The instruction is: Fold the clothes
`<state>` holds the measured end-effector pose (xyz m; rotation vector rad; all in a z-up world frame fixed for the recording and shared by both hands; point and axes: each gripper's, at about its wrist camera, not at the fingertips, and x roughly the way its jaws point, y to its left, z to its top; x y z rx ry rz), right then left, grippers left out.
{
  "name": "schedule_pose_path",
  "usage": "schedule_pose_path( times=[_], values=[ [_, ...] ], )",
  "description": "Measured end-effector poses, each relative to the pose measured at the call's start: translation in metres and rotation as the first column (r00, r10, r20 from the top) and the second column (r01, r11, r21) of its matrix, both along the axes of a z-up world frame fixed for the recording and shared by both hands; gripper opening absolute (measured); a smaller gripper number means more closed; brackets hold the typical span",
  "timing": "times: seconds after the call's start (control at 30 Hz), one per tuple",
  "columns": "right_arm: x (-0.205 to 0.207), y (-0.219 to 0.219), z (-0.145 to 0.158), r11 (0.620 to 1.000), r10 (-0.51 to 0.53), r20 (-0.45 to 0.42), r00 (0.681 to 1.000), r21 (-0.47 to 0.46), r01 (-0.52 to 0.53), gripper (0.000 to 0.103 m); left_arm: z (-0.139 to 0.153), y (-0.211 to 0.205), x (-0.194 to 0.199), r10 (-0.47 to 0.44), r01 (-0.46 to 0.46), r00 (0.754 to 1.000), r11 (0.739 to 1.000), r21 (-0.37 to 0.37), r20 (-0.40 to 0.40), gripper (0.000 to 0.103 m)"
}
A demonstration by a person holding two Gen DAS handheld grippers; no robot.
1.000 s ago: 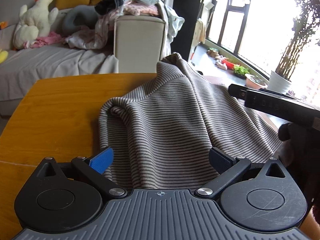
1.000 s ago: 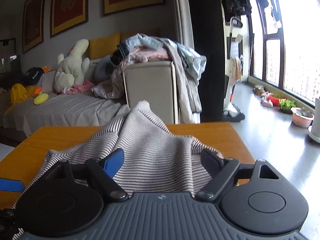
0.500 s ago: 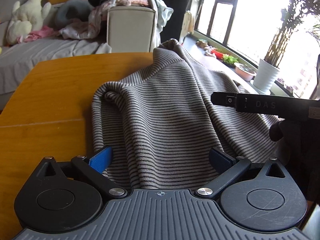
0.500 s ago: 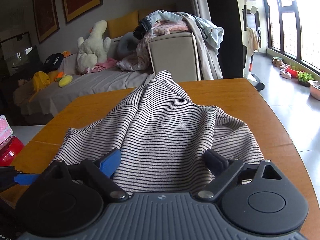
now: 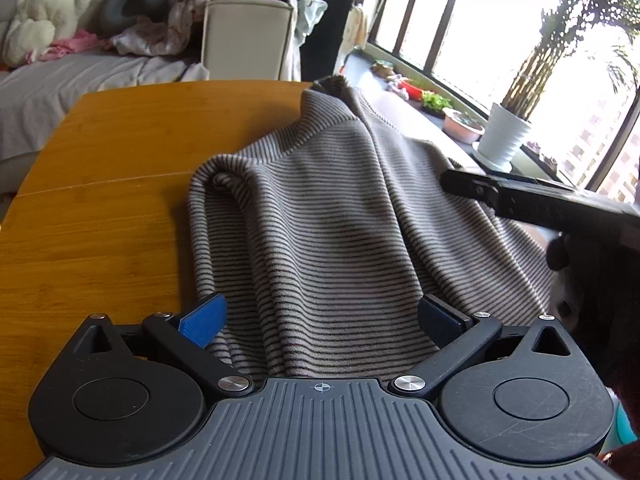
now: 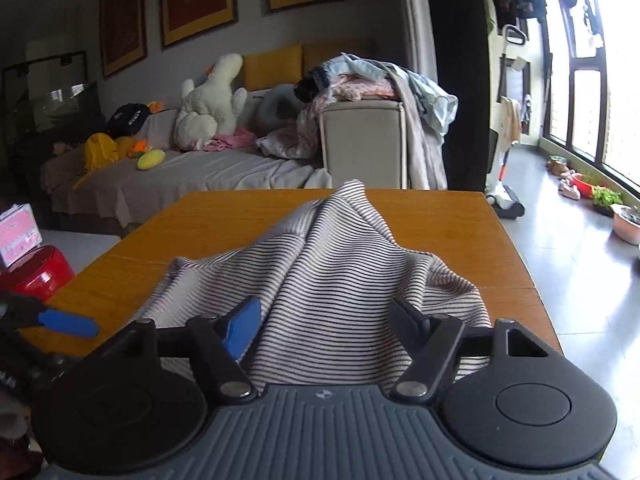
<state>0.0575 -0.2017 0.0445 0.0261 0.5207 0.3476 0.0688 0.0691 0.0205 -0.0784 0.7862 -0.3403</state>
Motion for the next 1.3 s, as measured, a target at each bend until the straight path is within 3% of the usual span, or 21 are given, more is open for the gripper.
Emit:
schedule_pose_path(
  times=[0.07,0.13,0.23,0.4,0.53,0.7,0.77,0.9,1.03,1.17,1.3],
  values=[
    [-0.009,0.008,0.003,0.997,0.074,-0.055,0.996,0.038,-0.072,0.048,0.007,0.010,0.000,0.033,-0.033,0.999,0.999,-0.005,0.018,0.103],
    [-0.010,0.016,-0.002,0.989,0.128,-0.142,0.982,0.093,-0.115,0.048,0.010,0.019,-0.001,0.070,-0.070,0.997,0.998,-0.010,0.025,0.103],
    [-0.004,0.028,-0.015,0.981,0.156,-0.260,0.953,0.156,-0.118,0.058,0.014,0.029,-0.003,0.103,-0.103,0.994,0.994,-0.021,0.035,0.103],
    [0.003,0.055,-0.028,0.985,0.154,-0.315,0.936,0.127,-0.120,0.078,0.015,0.044,-0.008,0.126,-0.124,0.990,0.991,-0.042,0.056,0.103],
    [0.003,0.080,-0.030,0.988,0.156,-0.287,0.945,0.022,-0.156,0.080,0.011,0.059,-0.010,0.148,-0.144,0.988,0.987,-0.064,0.051,0.103],
    [0.001,0.094,-0.025,0.981,0.166,-0.242,0.956,-0.054,-0.184,0.016,0.005,0.076,-0.008,0.183,-0.179,0.982,0.979,-0.097,0.036,0.103],
    [0.005,0.090,-0.021,0.984,0.163,-0.244,0.956,-0.036,-0.177,0.007,0.003,0.082,-0.008,0.191,-0.187,0.981,0.976,-0.108,0.032,0.103],
    [0.013,0.083,-0.011,0.985,0.161,-0.228,0.960,-0.020,-0.170,0.006,0.003,0.085,-0.009,0.185,-0.179,0.982,0.976,-0.119,0.039,0.103],
    [0.012,0.078,-0.002,0.985,0.143,-0.210,0.967,-0.064,-0.160,0.011,0.004,0.083,-0.013,0.174,-0.167,0.983,0.979,-0.121,0.053,0.103],
    [0.000,0.065,-0.011,0.992,0.090,-0.244,0.966,-0.065,-0.109,0.056,0.004,0.081,-0.015,0.167,-0.160,0.984,0.981,-0.112,0.055,0.103],
    [-0.011,0.057,-0.023,0.995,0.097,-0.281,0.955,0.011,-0.098,0.058,0.004,0.081,-0.013,0.178,-0.172,0.983,0.980,-0.104,0.054,0.103]
  ],
)
